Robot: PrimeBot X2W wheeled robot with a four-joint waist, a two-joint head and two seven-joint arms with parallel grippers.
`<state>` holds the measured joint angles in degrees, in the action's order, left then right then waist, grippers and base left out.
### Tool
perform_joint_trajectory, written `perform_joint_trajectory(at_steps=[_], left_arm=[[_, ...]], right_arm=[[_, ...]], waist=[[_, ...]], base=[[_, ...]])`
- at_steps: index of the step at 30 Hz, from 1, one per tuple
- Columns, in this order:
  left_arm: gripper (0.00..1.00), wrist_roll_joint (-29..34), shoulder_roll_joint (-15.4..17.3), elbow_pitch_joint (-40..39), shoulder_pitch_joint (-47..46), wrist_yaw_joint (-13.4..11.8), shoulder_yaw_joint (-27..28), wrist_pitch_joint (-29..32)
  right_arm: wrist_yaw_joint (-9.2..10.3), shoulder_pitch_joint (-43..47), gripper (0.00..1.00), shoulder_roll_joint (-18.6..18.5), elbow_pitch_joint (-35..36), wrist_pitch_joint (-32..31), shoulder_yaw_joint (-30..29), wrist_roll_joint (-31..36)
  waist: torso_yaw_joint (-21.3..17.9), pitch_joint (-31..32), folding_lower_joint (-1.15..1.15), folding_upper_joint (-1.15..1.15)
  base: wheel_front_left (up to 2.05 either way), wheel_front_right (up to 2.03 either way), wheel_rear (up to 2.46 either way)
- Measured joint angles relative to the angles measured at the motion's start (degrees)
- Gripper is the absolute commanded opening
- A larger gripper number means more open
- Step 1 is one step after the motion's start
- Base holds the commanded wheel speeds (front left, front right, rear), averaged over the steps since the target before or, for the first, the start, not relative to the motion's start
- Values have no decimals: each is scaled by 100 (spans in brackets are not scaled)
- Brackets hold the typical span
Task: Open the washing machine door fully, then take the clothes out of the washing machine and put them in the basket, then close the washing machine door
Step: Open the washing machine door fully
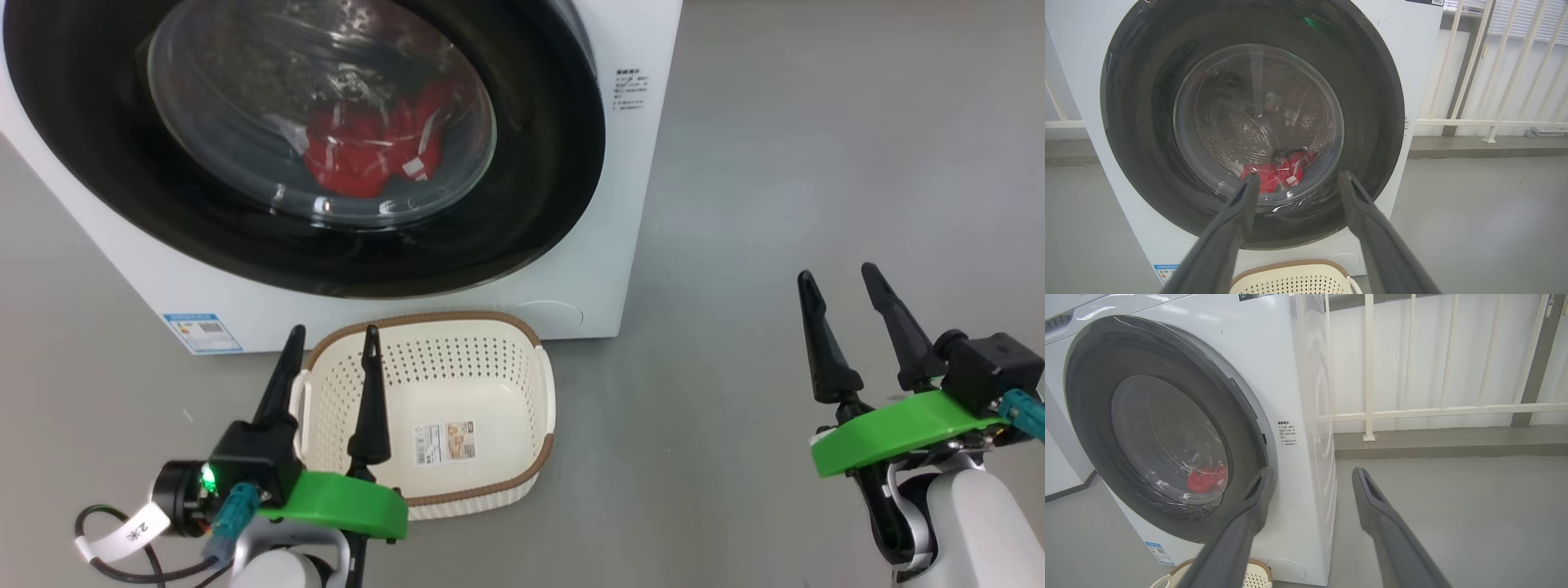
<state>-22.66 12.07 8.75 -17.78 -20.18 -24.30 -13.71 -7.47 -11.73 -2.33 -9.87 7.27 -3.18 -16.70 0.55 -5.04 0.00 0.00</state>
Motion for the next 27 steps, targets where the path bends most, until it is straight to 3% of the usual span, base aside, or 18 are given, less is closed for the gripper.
perform_joint_trajectory(at_steps=[1,2,3,4,5,15,27], left_arm=[[100,1,0,-18,-10,-1,-5,0],[100,2,0,-40,-15,-3,-8,1],[100,11,0,-59,-20,-4,-10,1],[100,29,0,-75,-31,-4,-16,1],[100,45,0,-98,-44,-5,-19,1],[100,52,-19,-210,-249,-55,-104,1],[100,46,-79,-203,-474,7,-214,2]], right_arm=[[0,-35,87,-1,-7,8,1,-64],[0,-59,58,-3,-10,24,0,-120],[0,-65,40,-8,-12,31,2,-137],[0,-67,10,-12,-22,32,3,-168],[0,-86,0,-11,-36,33,4,-192],[0,-630,0,-35,-274,140,51,-1007],[1,-1617,0,-74,-835,121,146,-2550]], waist=[[9,-34,0,0],[18,-68,0,0],[27,-102,0,0],[37,-136,0,0],[46,-173,0,0],[137,-502,0,0],[307,-920,0,0]], base=[[0,0,0],[0,0,0],[0,0,0],[0,0,0],[0,0,0],[0,0,0],[0,0,0]])
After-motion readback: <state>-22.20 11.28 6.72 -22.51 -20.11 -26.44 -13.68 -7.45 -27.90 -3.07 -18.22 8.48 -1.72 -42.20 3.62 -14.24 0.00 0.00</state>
